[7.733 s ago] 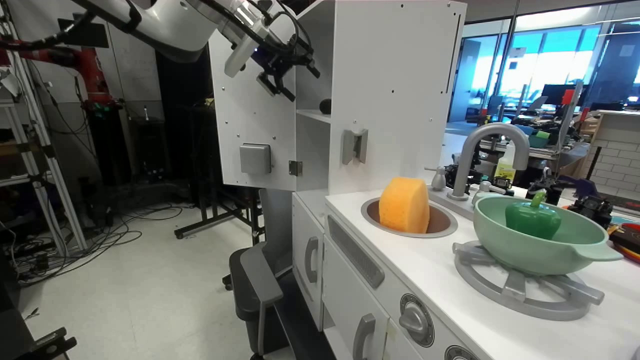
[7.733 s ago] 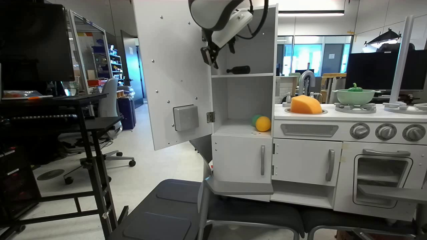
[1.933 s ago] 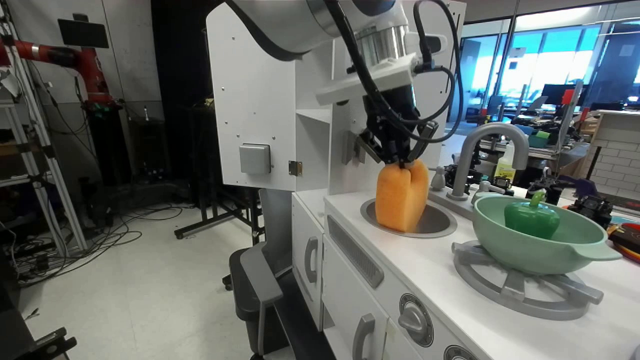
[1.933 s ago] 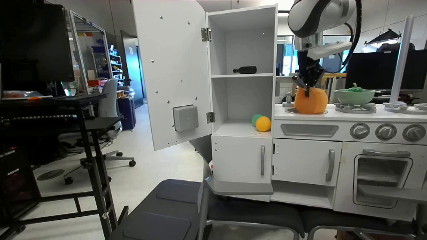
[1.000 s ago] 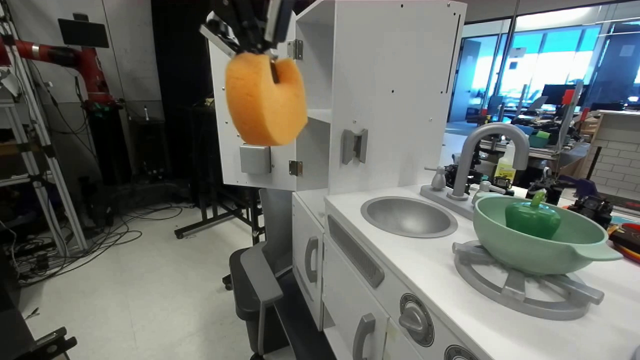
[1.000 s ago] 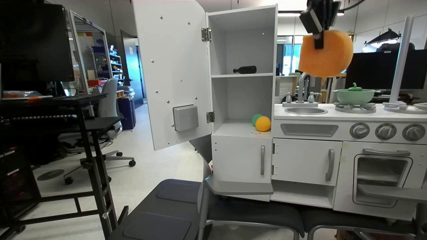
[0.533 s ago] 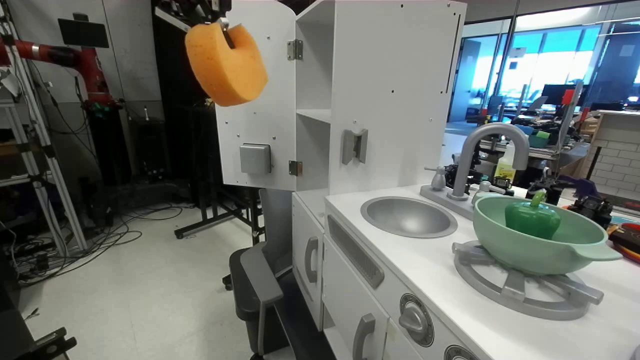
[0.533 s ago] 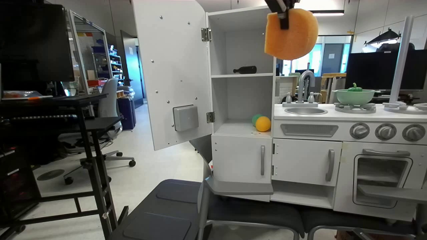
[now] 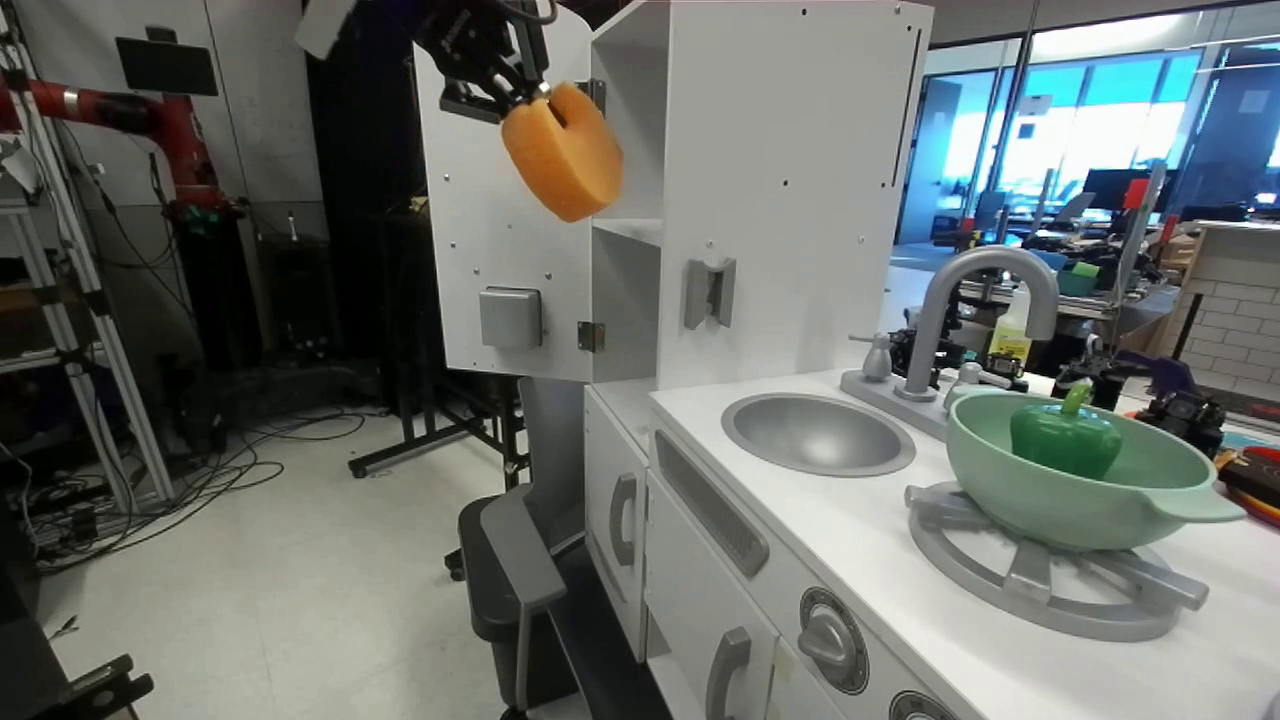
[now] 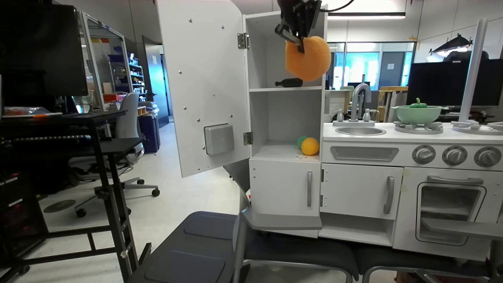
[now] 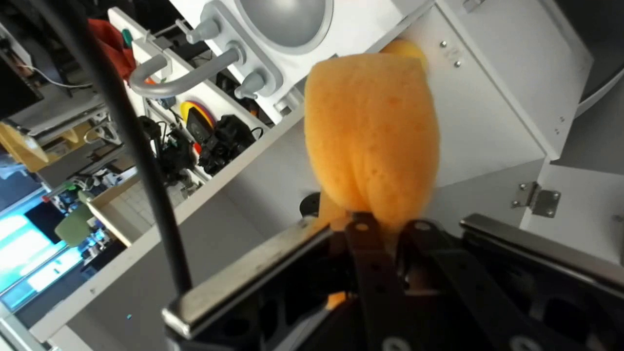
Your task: Open the top part of the fridge and put the black bottle and the sponge inside
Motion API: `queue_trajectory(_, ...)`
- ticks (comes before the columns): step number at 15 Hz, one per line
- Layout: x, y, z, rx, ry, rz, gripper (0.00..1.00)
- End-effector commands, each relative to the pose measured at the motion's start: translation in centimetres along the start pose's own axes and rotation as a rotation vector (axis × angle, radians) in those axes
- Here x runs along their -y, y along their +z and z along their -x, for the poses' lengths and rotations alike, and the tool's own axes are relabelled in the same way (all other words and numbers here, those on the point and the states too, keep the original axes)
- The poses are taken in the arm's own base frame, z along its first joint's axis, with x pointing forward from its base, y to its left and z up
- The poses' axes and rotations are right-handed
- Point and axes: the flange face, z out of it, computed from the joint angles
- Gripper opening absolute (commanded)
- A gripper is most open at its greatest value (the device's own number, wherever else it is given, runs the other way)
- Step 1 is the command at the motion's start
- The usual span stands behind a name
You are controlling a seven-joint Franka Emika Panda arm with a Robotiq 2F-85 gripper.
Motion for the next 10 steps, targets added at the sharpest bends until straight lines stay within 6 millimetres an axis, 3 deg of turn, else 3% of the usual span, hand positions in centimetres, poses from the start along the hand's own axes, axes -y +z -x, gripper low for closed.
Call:
queue_trajectory(1, 0.9, 2.9, -3.8, -0.084, 0.035, 0.083, 0.02)
queue_trajectory(7, 1.5, 7.1, -8.4, -0.157, 0.057, 0.172, 0.02)
queue_trajectory(10, 1.8, 9.7, -9.8, -0.174, 0.069, 0.192, 0.02)
